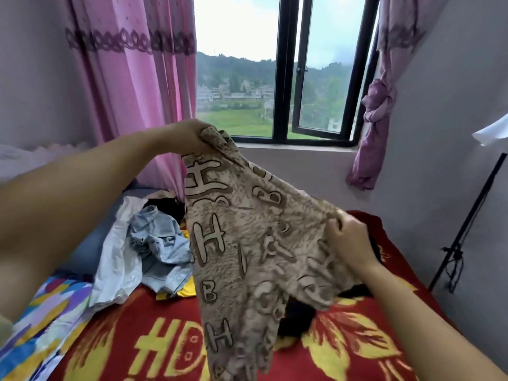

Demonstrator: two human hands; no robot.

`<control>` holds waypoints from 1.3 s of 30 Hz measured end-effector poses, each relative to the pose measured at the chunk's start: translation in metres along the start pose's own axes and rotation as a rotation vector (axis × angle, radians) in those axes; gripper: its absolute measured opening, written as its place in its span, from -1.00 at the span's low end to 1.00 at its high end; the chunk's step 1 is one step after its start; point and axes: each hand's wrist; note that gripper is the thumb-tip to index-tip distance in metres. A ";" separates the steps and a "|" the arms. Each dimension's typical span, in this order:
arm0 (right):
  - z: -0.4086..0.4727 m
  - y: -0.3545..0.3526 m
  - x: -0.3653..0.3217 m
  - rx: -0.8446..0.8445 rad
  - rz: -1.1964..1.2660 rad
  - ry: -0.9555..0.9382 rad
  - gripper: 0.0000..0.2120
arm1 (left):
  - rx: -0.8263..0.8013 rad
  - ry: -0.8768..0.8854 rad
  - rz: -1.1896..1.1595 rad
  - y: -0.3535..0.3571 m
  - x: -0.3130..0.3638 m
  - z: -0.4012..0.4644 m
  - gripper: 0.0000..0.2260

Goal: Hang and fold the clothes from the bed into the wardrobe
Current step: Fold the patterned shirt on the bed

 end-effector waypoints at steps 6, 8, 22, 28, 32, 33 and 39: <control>0.021 -0.056 0.003 -0.241 0.097 -0.205 -0.65 | -0.228 -0.006 -0.202 -0.010 -0.022 -0.001 -0.82; 0.031 -0.074 0.002 -0.382 0.159 -0.229 -0.71 | -0.346 -0.032 -0.286 -0.017 -0.029 -0.003 -0.77; 0.081 0.033 0.064 -0.499 -0.365 0.129 -0.87 | 0.259 -0.313 -0.403 0.031 -0.079 0.057 -0.77; 0.116 0.082 0.024 -0.273 -0.380 -0.122 -0.90 | 0.684 -0.265 -0.308 -0.017 -0.121 0.038 -0.77; 0.101 0.112 0.018 -0.280 -0.298 -0.165 -0.84 | 0.642 -0.114 -0.246 -0.004 -0.150 -0.041 -0.78; 0.090 0.119 0.020 -0.314 -0.282 -0.165 -0.81 | 0.618 -0.089 -0.201 0.010 -0.160 -0.063 -0.78; -0.035 0.168 0.051 -0.720 -0.225 -0.511 -0.57 | 0.376 -0.015 0.300 0.173 -0.237 -0.230 -0.83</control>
Point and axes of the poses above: each hand's wrist, its own z-axis towards the middle knuckle, its own y-axis out of the palm, x = y × z, and after that the axes turned 15 degrees about -y, right-handed
